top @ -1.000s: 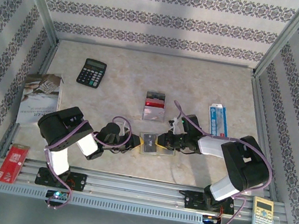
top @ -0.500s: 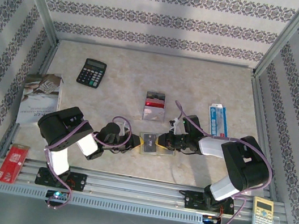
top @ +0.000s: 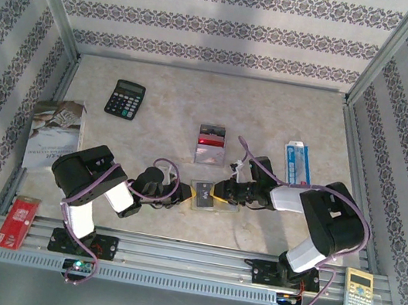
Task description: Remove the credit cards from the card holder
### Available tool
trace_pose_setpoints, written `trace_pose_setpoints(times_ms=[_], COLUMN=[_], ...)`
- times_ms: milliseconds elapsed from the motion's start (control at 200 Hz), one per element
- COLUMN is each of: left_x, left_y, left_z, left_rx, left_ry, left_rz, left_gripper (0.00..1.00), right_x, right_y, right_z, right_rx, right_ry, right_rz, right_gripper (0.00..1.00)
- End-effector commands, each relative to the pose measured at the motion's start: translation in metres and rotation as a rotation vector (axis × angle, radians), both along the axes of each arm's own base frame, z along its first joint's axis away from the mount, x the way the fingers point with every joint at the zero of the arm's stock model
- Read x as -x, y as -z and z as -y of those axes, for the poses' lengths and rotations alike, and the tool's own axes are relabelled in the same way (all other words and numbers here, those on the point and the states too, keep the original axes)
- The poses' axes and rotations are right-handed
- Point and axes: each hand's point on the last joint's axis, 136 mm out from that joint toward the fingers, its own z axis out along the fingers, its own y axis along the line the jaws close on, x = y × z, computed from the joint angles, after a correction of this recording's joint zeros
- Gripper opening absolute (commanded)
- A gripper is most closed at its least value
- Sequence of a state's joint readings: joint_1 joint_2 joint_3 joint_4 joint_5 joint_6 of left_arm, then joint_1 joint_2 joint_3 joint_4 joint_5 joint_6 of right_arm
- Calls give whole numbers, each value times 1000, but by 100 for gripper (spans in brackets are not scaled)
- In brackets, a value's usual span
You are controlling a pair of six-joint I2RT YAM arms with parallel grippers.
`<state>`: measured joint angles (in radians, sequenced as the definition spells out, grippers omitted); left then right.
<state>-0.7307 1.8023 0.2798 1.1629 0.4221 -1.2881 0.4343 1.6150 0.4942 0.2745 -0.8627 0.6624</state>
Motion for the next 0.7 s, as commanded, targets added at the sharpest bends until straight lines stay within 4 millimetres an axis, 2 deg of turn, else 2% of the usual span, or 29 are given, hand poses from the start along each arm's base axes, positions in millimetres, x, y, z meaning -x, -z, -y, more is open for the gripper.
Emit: trace_pose_setpoints(times_ms=[0, 694], left_x=[4, 4], left_y=[19, 24], left_z=[-7, -7], left_rx=[-49, -53], left_ry=[6, 2], left_rz=[-40, -53], left_gripper=[0, 0], right_x=[4, 9], right_y=[0, -17], right_z=[-6, -9], right_rx=[-36, -108], right_ry=[-25, -53], right_rz=[-4, 23], right_gripper=[24, 21])
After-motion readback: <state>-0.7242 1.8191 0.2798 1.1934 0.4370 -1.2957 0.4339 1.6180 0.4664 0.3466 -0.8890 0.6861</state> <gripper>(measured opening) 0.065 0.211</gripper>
